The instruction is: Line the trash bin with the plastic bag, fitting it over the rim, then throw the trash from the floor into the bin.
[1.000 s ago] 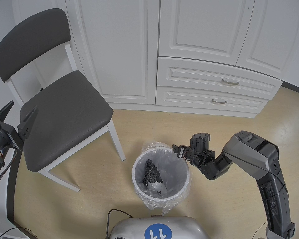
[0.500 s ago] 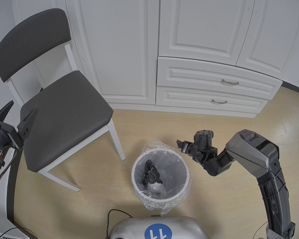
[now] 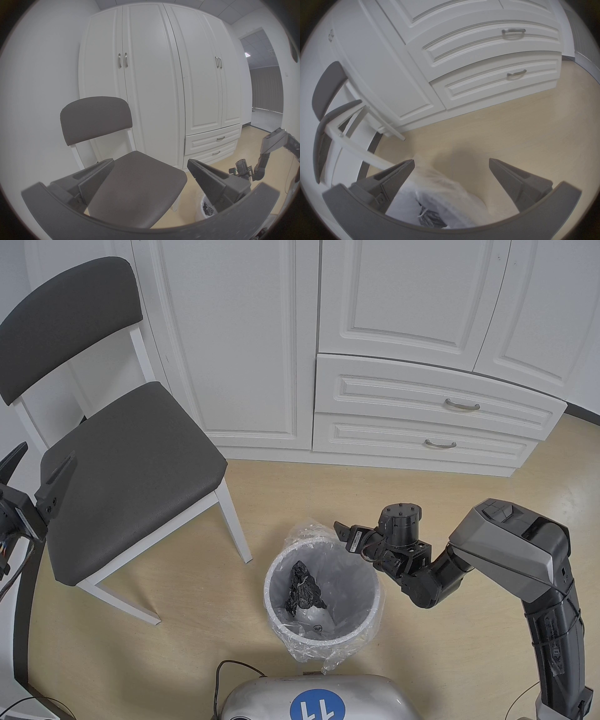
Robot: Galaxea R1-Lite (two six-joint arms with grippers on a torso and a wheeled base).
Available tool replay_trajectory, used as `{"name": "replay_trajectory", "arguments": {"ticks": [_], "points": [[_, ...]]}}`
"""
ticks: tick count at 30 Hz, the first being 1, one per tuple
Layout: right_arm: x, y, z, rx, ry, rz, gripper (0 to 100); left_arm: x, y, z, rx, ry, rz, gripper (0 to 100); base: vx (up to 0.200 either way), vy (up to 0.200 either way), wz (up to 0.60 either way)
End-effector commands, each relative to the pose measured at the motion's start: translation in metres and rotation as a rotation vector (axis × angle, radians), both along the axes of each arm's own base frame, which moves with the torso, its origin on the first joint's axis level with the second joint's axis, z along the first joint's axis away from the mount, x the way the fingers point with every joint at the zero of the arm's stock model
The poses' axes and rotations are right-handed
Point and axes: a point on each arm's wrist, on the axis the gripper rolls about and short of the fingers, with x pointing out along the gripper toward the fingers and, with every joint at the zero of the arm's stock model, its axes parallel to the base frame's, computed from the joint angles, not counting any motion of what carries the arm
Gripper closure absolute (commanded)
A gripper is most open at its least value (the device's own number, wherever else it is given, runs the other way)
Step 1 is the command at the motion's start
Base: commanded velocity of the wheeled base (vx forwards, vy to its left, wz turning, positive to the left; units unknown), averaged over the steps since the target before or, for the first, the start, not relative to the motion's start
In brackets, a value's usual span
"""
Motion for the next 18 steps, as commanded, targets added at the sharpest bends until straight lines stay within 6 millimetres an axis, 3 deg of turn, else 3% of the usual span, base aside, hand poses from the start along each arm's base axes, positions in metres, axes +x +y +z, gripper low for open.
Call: {"name": "replay_trajectory", "arguments": {"ticks": [1, 12, 18], "points": [[-0.018, 0.004, 0.001, -0.049, -0.006, 0.069, 0, 0.0, 0.0, 0.0, 0.0, 0.001, 0.0, 0, 0.0, 0.0, 0.0], [-0.016, 0.005, -0.03, -0.089, 0.033, 0.105, 0, 0.0, 0.0, 0.0, 0.0, 0.001, 0.0, 0, 0.0, 0.0, 0.0], [-0.006, 0.01, -0.031, -0.065, 0.005, 0.087, 0, 0.0, 0.0, 0.0, 0.0, -0.001, 0.0, 0, 0.0, 0.0, 0.0]]}}
